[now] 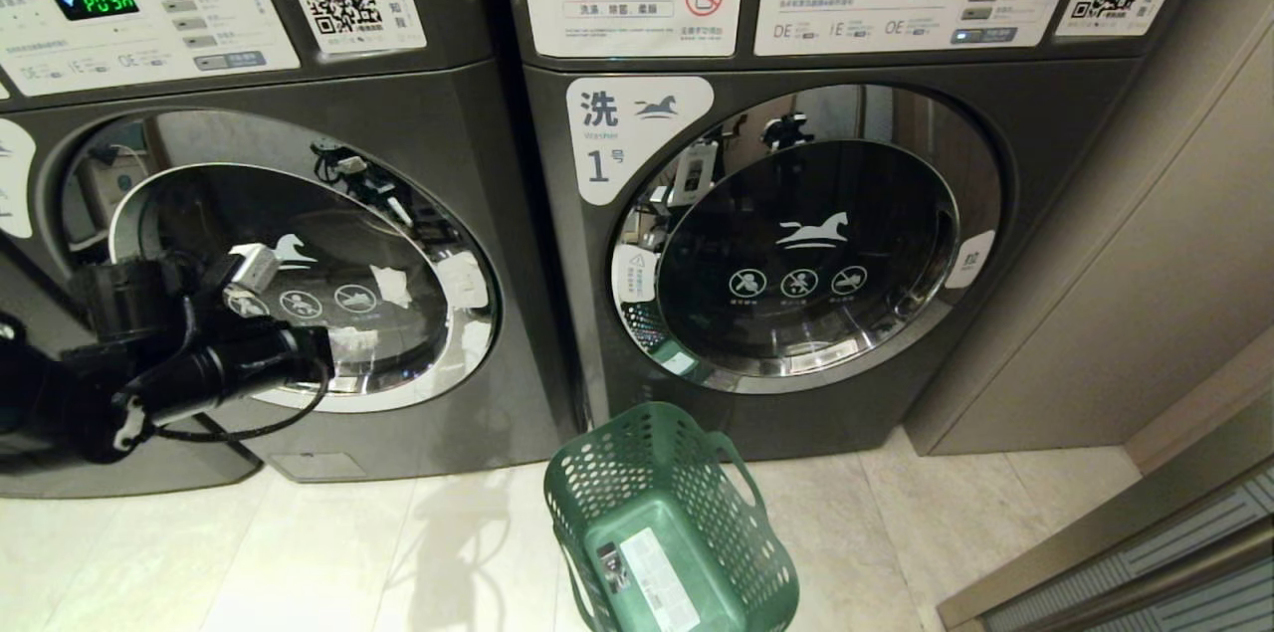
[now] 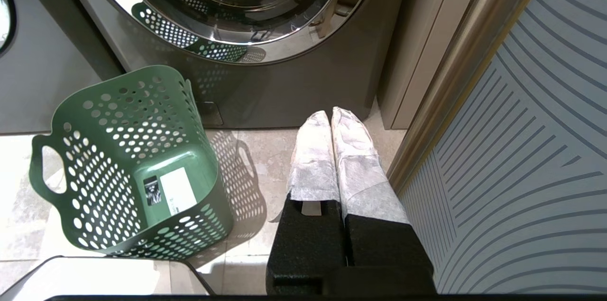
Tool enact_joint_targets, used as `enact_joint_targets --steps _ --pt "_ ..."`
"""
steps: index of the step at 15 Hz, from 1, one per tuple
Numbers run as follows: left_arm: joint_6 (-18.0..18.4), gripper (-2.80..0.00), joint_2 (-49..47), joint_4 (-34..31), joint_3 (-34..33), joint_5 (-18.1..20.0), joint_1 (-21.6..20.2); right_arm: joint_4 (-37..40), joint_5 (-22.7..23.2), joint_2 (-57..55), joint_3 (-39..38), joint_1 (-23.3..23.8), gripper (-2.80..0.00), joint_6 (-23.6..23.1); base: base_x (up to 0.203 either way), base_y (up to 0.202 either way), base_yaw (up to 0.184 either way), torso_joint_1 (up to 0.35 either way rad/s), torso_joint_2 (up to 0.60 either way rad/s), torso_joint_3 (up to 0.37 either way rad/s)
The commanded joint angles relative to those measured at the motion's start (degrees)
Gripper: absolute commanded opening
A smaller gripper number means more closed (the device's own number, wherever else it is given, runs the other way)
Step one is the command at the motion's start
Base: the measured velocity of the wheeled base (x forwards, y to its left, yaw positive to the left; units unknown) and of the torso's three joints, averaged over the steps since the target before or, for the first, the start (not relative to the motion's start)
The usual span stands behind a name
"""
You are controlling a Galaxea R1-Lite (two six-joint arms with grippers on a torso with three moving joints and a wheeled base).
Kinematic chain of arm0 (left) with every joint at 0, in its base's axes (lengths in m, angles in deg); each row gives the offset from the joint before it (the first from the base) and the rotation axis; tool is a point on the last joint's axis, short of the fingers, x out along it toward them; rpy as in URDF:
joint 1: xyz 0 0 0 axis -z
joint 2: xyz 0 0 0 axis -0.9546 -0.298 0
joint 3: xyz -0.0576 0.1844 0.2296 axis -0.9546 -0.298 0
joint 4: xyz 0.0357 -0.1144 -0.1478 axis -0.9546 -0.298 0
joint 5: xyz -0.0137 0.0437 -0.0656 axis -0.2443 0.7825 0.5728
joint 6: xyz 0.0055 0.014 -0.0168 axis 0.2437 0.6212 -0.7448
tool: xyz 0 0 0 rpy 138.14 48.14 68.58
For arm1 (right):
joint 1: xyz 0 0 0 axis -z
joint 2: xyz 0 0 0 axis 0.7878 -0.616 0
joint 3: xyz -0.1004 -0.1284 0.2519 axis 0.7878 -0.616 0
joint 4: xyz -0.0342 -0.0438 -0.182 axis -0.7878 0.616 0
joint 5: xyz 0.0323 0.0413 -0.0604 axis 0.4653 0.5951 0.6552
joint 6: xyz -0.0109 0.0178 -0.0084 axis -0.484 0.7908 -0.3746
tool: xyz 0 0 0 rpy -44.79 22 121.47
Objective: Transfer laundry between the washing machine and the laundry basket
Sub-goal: Open the lid of the washing machine
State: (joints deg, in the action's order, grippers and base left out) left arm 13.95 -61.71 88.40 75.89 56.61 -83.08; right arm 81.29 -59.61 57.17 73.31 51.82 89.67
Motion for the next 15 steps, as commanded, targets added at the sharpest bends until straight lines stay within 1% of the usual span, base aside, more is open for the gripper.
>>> enact_joint_targets --steps 1,3,5,6,7,10,15 --pt "0.32 0.00 -2.55 0.32 1.31 1.00 0.40 0.00 0.04 -0.07 -0.05 -0.02 -2.80 -0.02 0.000 0.000 0.000 0.000 0.00 0.000" --pt "1.50 0.00 -3.19 0.37 1.76 3.35 0.83 0.00 0.04 -0.07 -0.04 -0.02 -2.80 -0.02 0.000 0.000 0.000 0.000 0.00 0.000" --pt "3.52 0.00 -4.78 0.48 3.31 7.02 0.52 0.00 0.04 -0.07 -0.03 -0.02 -2.80 -0.02 0.000 0.000 0.000 0.000 0.00 0.000" --pt "3.76 0.00 -6.02 0.98 4.79 8.46 0.19 0.00 0.04 -0.07 -0.05 -0.02 -2.80 -0.02 0.000 0.000 0.000 0.000 0.00 0.000" --pt "3.85 0.00 -7.30 2.51 6.01 8.89 -0.01 0.00 0.04 -0.07 -0.05 -0.10 -2.80 -0.02 0.000 0.000 0.000 0.000 0.00 0.000" --pt "3.75 0.00 -10.77 10.06 7.62 9.29 -0.22 0.00 0.04 -0.07 -0.03 -0.02 -2.80 -0.02 0.000 0.000 0.000 0.000 0.00 0.000" --pt "3.71 0.00 -13.94 16.58 7.48 10.67 0.35 0.00 0.04 -0.07 0.03 -0.02 -2.80 -0.02 0.000 0.000 0.000 0.000 0.00 0.000"
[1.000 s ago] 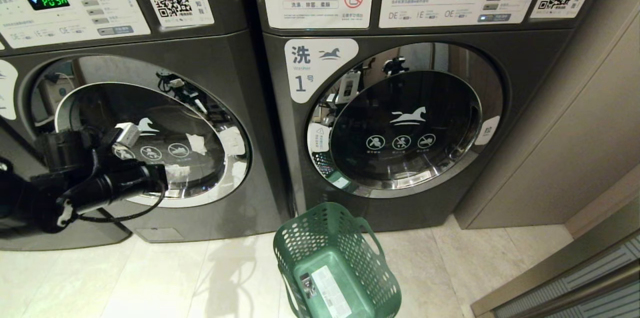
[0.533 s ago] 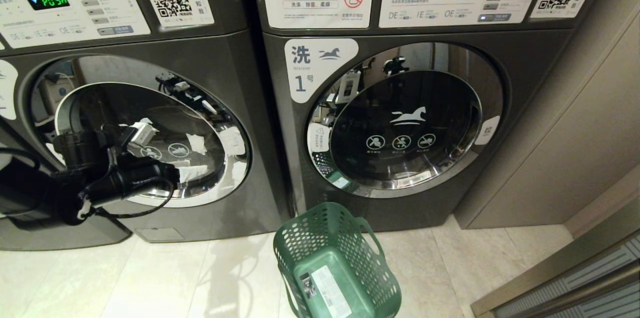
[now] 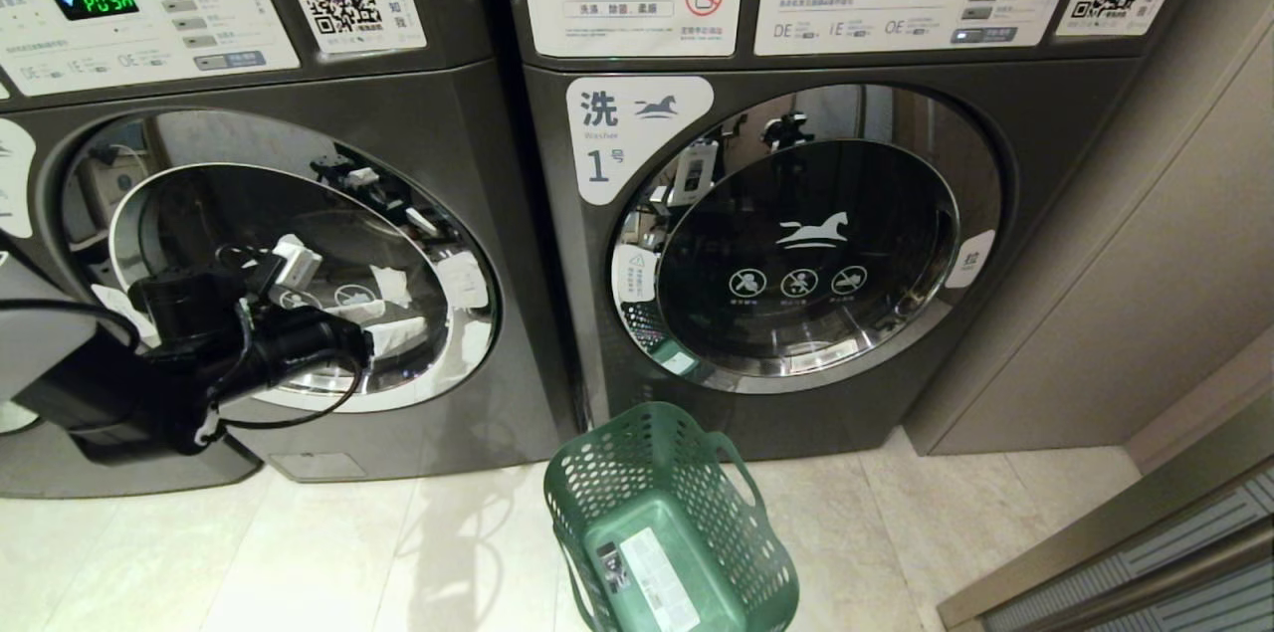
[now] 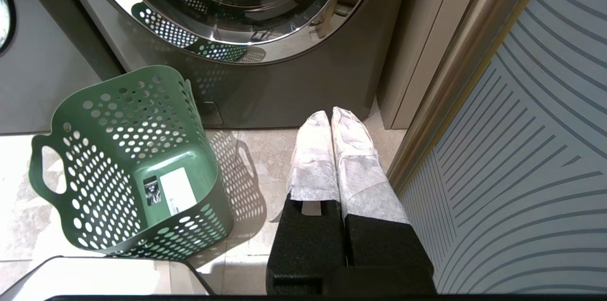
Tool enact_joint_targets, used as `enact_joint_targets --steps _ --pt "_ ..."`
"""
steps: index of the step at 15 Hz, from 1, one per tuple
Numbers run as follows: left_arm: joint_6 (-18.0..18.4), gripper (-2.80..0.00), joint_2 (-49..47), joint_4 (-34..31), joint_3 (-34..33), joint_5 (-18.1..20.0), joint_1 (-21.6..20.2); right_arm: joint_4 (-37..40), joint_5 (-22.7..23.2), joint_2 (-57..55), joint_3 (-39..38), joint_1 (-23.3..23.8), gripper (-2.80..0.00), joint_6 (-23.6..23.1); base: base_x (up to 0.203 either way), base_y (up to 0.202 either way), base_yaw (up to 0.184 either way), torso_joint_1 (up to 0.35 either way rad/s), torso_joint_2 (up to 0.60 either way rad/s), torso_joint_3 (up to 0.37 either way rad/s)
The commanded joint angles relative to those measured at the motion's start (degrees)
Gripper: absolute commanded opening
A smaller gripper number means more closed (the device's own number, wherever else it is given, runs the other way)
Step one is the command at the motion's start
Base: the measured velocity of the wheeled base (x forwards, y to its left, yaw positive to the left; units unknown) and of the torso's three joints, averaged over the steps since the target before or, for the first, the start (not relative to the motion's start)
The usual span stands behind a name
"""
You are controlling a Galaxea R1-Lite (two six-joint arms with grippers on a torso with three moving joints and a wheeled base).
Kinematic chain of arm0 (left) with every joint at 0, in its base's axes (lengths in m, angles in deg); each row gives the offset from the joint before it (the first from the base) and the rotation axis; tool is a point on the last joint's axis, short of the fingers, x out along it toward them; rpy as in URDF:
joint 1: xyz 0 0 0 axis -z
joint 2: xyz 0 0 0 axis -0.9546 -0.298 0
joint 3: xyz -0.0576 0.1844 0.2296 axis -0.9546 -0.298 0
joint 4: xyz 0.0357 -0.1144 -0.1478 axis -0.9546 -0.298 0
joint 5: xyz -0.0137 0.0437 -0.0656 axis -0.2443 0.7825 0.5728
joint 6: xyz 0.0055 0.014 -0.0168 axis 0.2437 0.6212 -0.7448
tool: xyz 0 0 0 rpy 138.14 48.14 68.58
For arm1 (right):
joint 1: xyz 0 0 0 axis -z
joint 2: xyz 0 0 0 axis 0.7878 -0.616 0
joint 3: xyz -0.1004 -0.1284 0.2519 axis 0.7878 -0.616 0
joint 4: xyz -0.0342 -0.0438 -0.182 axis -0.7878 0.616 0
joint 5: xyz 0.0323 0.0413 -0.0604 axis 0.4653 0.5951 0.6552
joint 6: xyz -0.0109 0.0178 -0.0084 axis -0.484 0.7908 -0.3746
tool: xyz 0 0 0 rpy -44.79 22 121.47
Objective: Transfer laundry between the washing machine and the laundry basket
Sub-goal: Open the lid of the washing machine
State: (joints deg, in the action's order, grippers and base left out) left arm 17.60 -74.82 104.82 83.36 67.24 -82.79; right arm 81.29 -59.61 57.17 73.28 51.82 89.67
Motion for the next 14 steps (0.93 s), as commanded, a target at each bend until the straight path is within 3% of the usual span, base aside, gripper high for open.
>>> enact_joint_targets --steps 1,10,14 --pt "-0.07 0.00 -1.46 2.36 -0.26 0.51 0.10 0.00 0.04 -0.07 0.05 -0.02 -2.80 -0.02 0.000 0.000 0.000 0.000 0.00 0.000" --pt "-0.02 0.00 -6.71 12.78 3.00 0.52 0.99 0.00 0.04 -0.07 -0.02 -0.09 -2.80 -0.02 0.000 0.000 0.000 0.000 0.00 0.000" --pt "0.09 0.00 -8.06 14.44 3.35 0.43 1.17 0.00 0.04 -0.07 -0.02 -0.02 -2.80 -0.02 0.000 0.000 0.000 0.000 0.00 0.000"
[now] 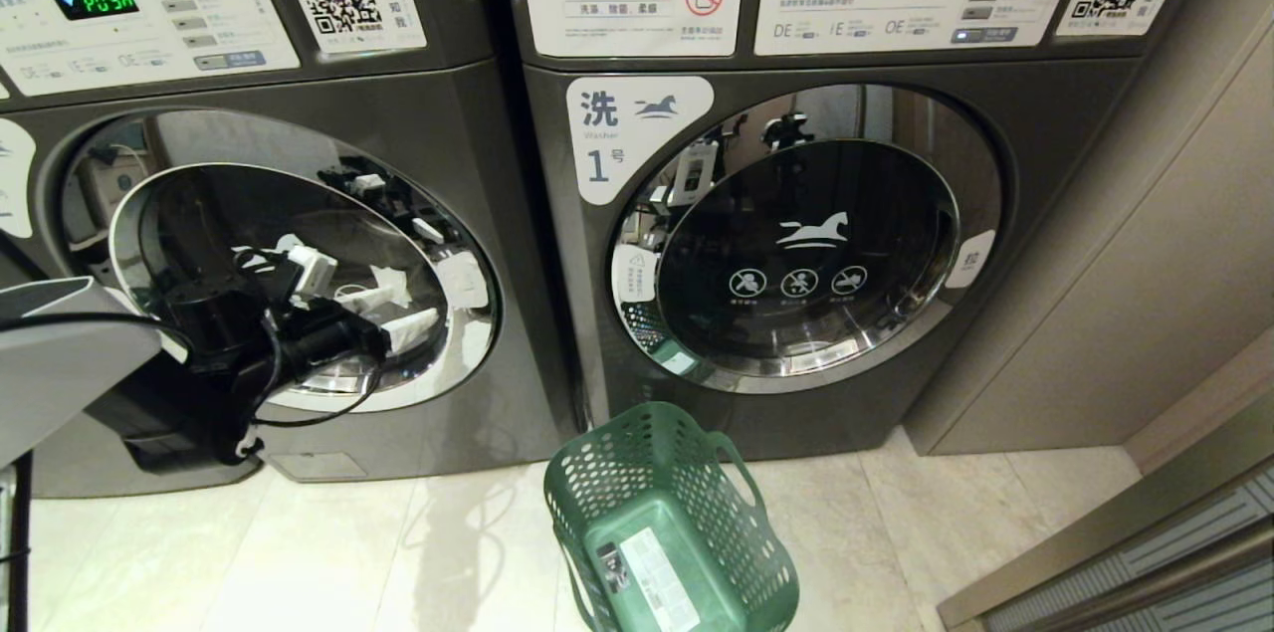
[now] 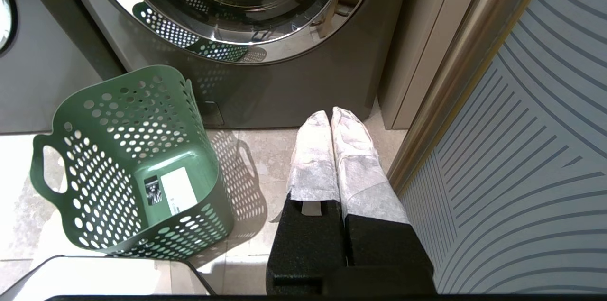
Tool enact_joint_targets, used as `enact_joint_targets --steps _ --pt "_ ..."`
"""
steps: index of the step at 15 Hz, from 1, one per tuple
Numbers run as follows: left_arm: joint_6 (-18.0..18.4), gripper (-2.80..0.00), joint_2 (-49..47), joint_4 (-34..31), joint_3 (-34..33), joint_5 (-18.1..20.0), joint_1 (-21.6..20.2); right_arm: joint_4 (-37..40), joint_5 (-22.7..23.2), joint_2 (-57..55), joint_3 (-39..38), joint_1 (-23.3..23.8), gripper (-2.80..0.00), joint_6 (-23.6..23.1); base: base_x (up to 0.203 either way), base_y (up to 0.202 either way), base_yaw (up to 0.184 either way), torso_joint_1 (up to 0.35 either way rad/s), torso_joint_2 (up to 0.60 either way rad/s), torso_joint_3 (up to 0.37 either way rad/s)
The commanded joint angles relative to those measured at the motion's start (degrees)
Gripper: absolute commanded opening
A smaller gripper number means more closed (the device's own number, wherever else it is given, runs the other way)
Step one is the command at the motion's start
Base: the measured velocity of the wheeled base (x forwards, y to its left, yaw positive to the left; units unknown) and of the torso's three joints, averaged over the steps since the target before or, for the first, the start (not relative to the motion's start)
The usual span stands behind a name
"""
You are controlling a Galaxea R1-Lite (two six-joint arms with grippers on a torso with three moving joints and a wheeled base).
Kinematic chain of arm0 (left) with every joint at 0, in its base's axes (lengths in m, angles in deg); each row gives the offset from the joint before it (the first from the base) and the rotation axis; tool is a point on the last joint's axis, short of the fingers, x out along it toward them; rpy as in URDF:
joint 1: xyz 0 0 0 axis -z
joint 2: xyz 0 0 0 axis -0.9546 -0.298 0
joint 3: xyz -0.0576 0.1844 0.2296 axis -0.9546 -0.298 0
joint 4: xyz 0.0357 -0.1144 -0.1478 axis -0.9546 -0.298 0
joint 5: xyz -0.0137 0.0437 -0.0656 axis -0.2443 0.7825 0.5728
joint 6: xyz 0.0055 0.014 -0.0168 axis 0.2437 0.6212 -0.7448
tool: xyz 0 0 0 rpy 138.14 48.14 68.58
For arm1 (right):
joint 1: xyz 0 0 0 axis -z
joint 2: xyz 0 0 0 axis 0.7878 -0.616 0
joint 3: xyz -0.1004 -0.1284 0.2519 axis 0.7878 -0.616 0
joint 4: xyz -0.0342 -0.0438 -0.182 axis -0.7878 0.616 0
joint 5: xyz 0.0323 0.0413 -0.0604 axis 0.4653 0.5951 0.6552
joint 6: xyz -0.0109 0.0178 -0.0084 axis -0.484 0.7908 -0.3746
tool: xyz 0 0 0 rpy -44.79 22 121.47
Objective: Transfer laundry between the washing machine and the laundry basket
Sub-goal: Open the lid of the washing machine
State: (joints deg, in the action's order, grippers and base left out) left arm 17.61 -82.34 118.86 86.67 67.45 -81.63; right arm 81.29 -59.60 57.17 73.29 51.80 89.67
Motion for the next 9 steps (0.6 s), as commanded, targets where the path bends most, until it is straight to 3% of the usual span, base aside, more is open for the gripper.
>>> enact_joint_targets --steps 1,9 --pt "-0.09 0.00 -0.86 0.41 0.53 0.28 0.45 0.00 0.03 -0.07 -0.02 0.01 -2.80 -0.02 0.000 0.000 0.000 0.000 0.00 0.000" --pt "-0.56 0.00 -5.98 -0.03 9.62 -0.71 4.39 0.00 0.03 -0.07 -0.02 -0.02 -2.80 -0.02 0.000 0.000 0.000 0.000 0.00 0.000"
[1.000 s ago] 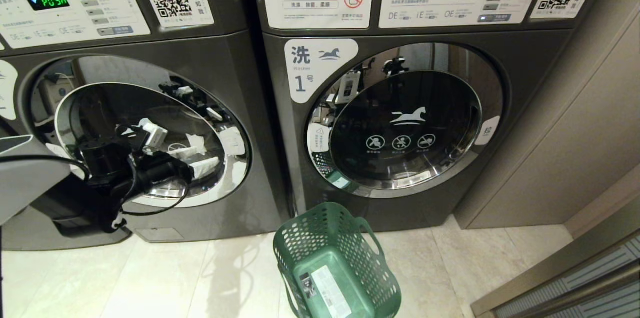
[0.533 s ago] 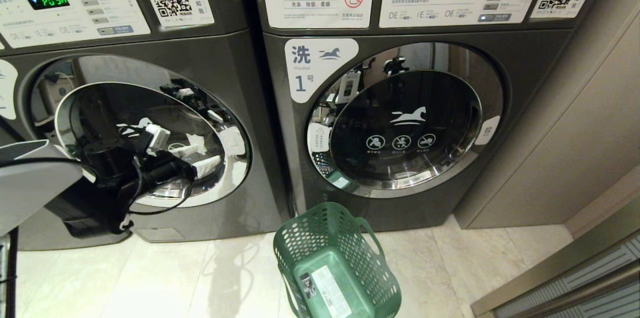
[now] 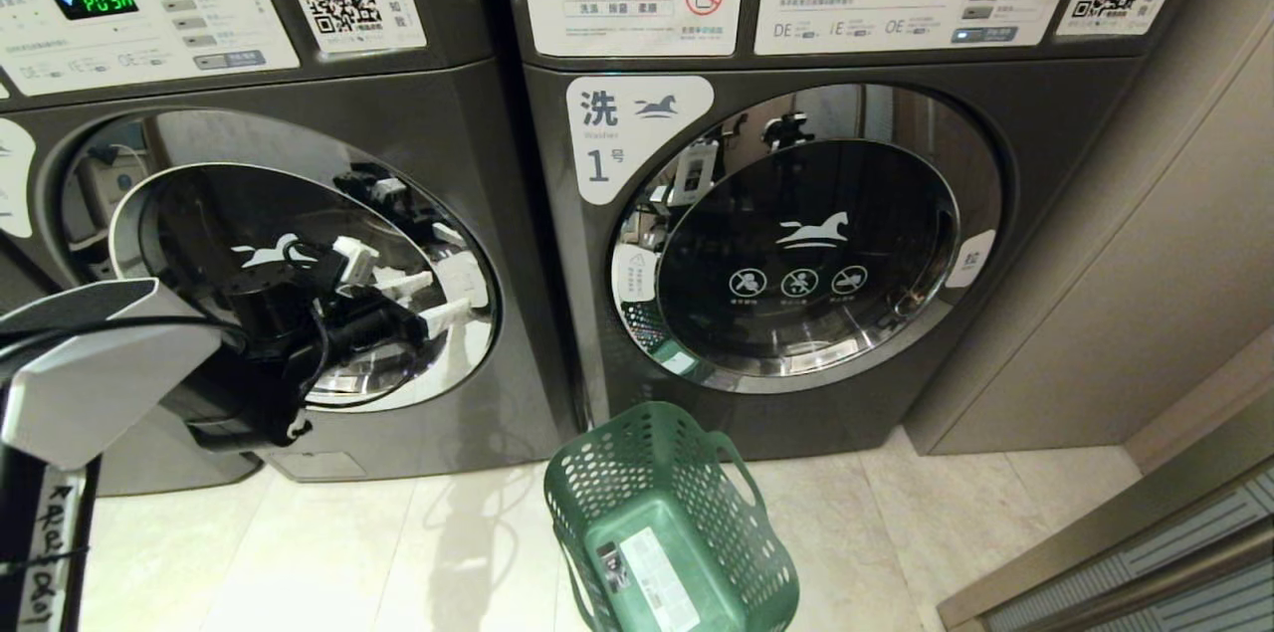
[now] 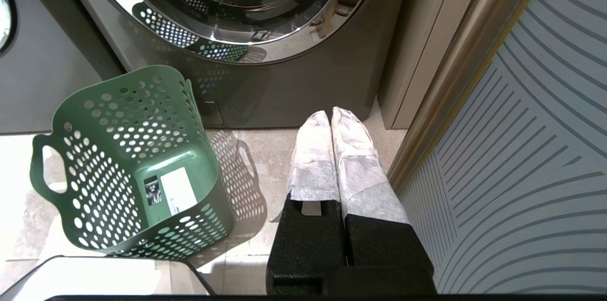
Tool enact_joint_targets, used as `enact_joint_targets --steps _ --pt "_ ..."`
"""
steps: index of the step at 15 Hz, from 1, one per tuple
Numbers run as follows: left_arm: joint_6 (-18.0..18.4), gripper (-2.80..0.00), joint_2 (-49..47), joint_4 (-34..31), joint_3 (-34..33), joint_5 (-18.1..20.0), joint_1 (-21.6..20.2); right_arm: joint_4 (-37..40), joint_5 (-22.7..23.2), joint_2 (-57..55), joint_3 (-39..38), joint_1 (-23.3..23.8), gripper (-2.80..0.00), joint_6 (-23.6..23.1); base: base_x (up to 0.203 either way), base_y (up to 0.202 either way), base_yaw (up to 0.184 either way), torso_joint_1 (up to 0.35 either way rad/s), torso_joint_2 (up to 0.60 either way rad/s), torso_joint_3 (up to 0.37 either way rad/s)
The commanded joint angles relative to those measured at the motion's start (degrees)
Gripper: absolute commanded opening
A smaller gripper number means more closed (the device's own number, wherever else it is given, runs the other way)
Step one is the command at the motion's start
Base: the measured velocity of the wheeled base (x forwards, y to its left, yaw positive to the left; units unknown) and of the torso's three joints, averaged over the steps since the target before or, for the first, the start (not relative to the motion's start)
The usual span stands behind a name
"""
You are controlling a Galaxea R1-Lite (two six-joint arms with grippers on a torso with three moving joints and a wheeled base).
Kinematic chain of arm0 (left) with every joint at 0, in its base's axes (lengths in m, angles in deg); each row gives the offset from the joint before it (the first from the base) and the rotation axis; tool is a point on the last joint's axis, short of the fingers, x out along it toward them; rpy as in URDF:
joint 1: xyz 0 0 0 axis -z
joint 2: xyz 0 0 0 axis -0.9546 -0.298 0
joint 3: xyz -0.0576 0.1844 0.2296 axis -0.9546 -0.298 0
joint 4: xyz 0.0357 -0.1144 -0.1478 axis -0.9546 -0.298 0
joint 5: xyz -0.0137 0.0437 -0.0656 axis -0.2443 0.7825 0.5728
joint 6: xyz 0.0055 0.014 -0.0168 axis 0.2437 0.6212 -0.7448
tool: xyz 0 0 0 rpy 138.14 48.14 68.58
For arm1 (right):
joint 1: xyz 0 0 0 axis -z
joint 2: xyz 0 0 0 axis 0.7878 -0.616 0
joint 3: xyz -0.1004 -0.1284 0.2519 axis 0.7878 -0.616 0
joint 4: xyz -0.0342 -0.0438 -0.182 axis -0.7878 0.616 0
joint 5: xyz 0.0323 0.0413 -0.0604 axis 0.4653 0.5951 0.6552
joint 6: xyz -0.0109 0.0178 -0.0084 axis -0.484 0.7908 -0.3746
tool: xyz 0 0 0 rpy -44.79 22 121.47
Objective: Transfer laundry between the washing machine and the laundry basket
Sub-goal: Open the lid of the washing machine
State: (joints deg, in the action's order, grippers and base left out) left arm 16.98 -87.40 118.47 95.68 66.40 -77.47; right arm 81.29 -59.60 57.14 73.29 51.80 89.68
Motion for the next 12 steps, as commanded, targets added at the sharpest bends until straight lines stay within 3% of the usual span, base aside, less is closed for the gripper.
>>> enact_joint_targets --steps 1,7,12 --pt "0.07 0.00 -1.11 0.35 0.79 -0.53 0.23 0.00 0.03 -0.05 0.04 0.01 -2.80 -0.03 0.000 0.000 0.000 0.000 0.00 0.000" --pt "-0.05 0.00 -1.51 0.35 1.26 -3.09 0.11 0.00 0.03 -0.05 0.06 0.01 -2.80 -0.03 0.000 0.000 0.000 0.000 0.00 0.000" --pt "-0.03 0.00 -5.15 0.09 7.03 -4.80 0.14 0.00 0.03 -0.05 0.06 0.01 -2.80 -0.03 0.000 0.000 0.000 0.000 0.00 0.000"
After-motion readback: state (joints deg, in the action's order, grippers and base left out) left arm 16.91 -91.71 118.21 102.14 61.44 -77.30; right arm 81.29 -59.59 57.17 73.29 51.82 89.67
